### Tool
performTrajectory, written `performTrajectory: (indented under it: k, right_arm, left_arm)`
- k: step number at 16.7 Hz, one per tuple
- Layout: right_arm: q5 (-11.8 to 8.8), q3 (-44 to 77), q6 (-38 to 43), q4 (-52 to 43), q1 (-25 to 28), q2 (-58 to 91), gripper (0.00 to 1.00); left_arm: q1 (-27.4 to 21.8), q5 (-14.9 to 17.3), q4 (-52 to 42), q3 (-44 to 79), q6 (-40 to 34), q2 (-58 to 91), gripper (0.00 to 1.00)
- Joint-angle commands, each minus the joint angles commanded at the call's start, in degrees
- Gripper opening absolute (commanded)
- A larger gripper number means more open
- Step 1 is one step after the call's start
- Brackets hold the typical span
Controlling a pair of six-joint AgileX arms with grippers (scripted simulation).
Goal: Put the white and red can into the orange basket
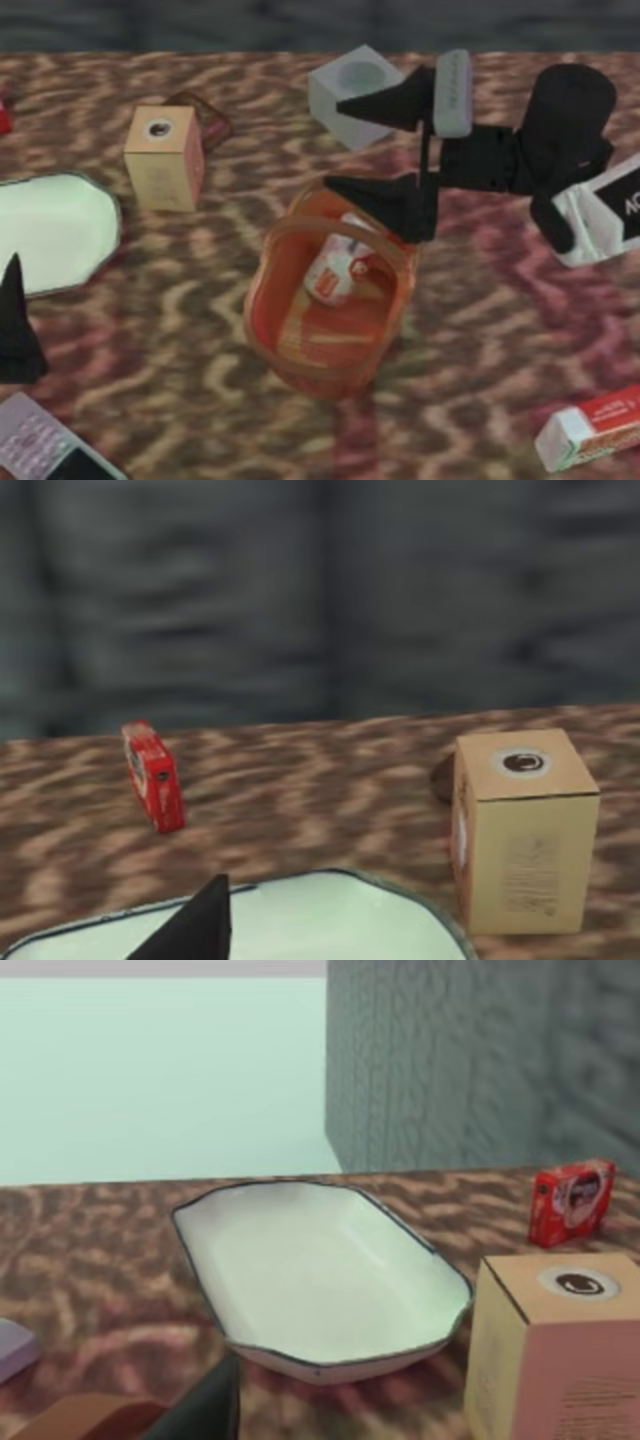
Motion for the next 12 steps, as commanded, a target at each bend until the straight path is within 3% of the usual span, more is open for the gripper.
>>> performTrajectory:
  k: [2, 5, 12]
  right_arm:
    - [2.69, -2.91, -0.22, -2.72, -0.78, -5.83, 1.0]
    - [8.56, -9.09, -0.57, -8.66, -2.6, -17.87, 1.0]
    - [27.15, -28.43, -1.22, -28.24, -8.39, -55.77, 1.0]
  left_arm:
    - [-2.36, 0.62, -4.44, 5.49, 3.07, 5.64, 1.0]
    - [-6.76, 1.36, -13.27, 16.79, 9.32, 17.18, 1.0]
    - [-18.92, 1.84, -38.66, 51.3, 28.7, 53.24, 1.0]
